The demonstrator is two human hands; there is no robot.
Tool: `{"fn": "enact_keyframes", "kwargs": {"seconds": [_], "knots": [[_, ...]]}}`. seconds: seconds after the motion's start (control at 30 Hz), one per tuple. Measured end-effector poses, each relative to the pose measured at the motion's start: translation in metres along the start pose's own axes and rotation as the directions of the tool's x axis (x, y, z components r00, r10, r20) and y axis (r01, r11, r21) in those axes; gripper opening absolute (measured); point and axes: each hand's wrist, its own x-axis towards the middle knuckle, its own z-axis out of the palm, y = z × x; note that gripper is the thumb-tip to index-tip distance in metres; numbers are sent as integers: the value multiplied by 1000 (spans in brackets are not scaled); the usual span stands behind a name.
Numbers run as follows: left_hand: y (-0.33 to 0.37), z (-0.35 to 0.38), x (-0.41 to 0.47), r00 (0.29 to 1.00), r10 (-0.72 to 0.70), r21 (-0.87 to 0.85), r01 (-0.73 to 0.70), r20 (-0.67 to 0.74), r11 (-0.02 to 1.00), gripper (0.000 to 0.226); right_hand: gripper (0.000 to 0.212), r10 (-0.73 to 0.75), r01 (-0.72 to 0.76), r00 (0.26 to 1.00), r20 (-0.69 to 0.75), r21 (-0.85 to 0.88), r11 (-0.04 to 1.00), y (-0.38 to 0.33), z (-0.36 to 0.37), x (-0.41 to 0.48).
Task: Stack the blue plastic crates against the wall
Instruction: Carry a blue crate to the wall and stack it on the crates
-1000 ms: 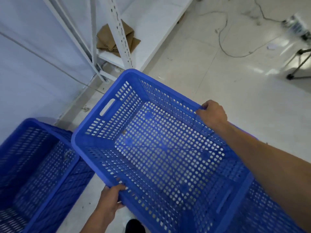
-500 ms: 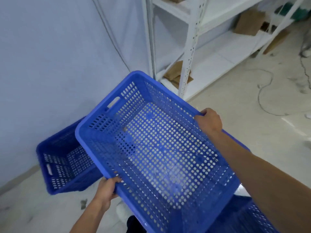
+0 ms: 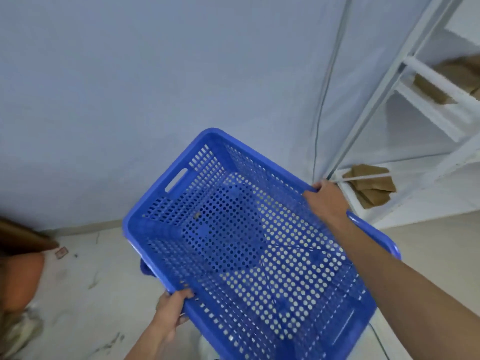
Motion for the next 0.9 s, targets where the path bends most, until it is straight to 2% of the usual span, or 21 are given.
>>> {"fn": "enact_keyframes", "kwargs": {"seconds": [0.1,0.2,0.33,0.43,0.6,0.8,0.9], "knots": [[2,-22,17,1000,-4,-77,4,-3,997,29,15,-111,112,994,19,-42,993,-47,29,9],[-1,-38,36,1000,-20,-187,16,-21,982,35,11,-211,214,976,57,-50,976,-86,56,17],[-5,-49,53,994,-69,-316,39,-85,948,37,10,-294,303,947,129,-63,951,-130,86,26],[-3,-54,60,989,-91,-373,42,-117,927,28,12,-342,360,919,198,-59,931,-158,106,35],[3,-54,66,974,-128,-458,30,-185,888,11,14,-415,445,860,298,-40,894,-199,143,53],[10,-35,73,940,-174,-569,-25,-293,822,6,14,-495,535,775,392,8,845,-234,185,81],[10,-23,76,921,-221,-627,-32,-321,778,6,15,-544,602,702,459,25,798,-248,203,88]]}}
